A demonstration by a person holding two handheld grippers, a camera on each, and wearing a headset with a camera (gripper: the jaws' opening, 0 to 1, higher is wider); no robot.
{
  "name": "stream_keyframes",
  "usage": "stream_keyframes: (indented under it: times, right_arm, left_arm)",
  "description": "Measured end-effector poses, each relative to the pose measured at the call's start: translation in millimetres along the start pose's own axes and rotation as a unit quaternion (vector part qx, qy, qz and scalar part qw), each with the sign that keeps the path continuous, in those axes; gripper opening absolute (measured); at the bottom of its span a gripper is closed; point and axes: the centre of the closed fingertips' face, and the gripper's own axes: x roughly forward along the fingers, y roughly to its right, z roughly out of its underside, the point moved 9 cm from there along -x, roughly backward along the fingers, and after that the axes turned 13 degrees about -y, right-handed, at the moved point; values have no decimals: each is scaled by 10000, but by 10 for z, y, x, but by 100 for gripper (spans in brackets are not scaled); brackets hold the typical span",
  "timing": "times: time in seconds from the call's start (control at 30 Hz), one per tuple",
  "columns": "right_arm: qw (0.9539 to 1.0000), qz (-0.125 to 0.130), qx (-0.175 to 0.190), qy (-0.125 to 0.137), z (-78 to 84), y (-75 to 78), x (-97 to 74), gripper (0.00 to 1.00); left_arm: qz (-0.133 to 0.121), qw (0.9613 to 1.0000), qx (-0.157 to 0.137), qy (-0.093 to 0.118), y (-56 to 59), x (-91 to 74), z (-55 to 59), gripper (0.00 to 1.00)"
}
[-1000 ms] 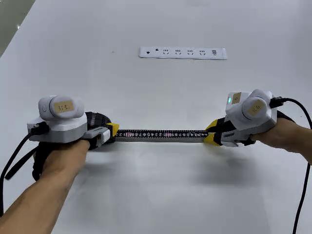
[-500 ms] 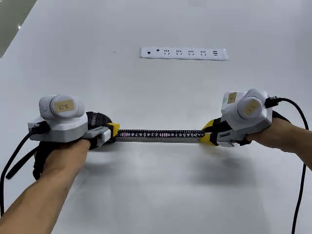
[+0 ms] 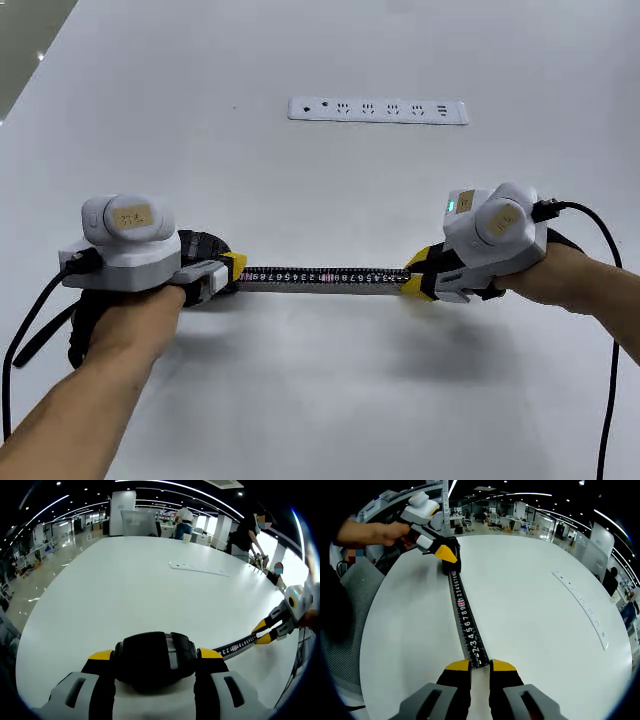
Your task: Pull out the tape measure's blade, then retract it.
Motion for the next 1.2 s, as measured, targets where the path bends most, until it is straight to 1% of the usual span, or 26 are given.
stream_keyframes:
  times: [0.57,1.0,1.2]
  right_arm:
    - [10000,-52,34,71,-121,-73,48,9]
    - [9999,-74,64,84,-184,-79,88,9]
    - [9999,-101,77,115,-247,-92,118,10]
  left_arm:
    - [27,10000,0,-21,4,-19,1,59]
    - [24,10000,10,-25,10,-9,-3,59]
    - [30,10000,8,-34,3,-2,-7,59]
